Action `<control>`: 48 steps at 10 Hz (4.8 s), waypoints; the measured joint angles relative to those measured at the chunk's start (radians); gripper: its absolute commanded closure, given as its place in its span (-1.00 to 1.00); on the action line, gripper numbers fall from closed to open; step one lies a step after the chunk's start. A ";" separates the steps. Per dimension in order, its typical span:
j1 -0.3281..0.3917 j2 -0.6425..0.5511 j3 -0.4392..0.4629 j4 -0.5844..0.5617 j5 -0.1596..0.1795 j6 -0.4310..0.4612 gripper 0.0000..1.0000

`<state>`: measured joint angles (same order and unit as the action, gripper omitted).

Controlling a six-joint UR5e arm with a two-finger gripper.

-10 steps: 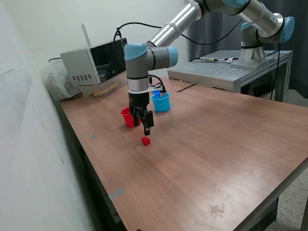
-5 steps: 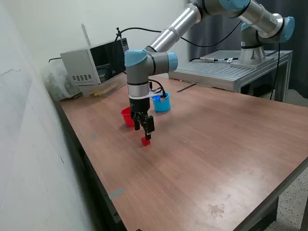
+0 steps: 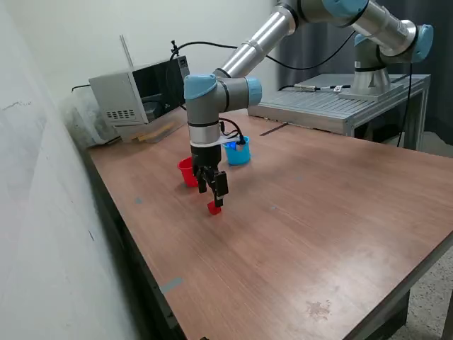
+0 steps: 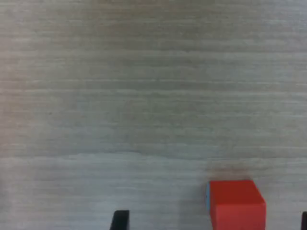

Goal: Place red objects in the red bin, and blue objects in the blue bin.

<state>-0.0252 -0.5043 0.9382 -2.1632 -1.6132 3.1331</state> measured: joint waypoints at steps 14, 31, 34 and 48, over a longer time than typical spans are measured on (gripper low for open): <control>0.021 -0.075 0.074 -0.029 0.021 -0.050 1.00; -0.203 -0.239 0.246 -0.025 0.017 -0.097 1.00; -0.210 -0.233 0.243 -0.027 0.016 -0.097 -1.00; -0.031 -0.858 0.619 0.285 0.006 -0.062 -1.00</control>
<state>-0.0561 -1.3627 1.5568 -1.8783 -1.6072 3.0711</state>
